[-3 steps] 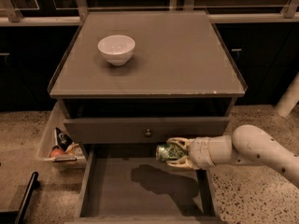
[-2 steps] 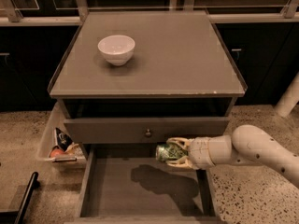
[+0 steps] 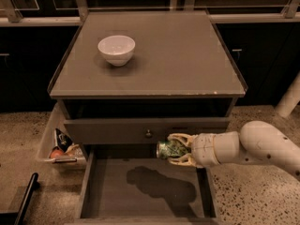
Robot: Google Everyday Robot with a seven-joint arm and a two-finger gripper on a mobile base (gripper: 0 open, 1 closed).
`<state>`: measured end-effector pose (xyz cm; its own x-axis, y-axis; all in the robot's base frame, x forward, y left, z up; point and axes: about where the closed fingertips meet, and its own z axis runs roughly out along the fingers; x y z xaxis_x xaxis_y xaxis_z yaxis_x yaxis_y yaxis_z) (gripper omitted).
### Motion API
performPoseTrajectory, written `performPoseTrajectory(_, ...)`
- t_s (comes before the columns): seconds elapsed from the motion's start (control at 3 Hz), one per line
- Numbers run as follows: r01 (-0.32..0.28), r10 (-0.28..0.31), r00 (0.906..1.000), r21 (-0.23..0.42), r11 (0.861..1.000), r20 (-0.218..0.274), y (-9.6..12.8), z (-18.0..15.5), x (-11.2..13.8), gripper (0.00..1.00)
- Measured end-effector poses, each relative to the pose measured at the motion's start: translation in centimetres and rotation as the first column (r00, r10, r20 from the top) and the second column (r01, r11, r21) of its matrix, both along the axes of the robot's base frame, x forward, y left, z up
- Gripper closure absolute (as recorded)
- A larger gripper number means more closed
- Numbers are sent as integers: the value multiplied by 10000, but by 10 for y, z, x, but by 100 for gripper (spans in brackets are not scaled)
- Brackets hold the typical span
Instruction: Pick green can from middle drawer and place on counter
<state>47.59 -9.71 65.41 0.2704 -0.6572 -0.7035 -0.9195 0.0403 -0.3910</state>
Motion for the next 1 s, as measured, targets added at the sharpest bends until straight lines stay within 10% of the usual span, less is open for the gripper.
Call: performPoseTrajectory(1.0, -110, 152, 9826, -237, 9997, 1851, -37, 193, 6, 100)
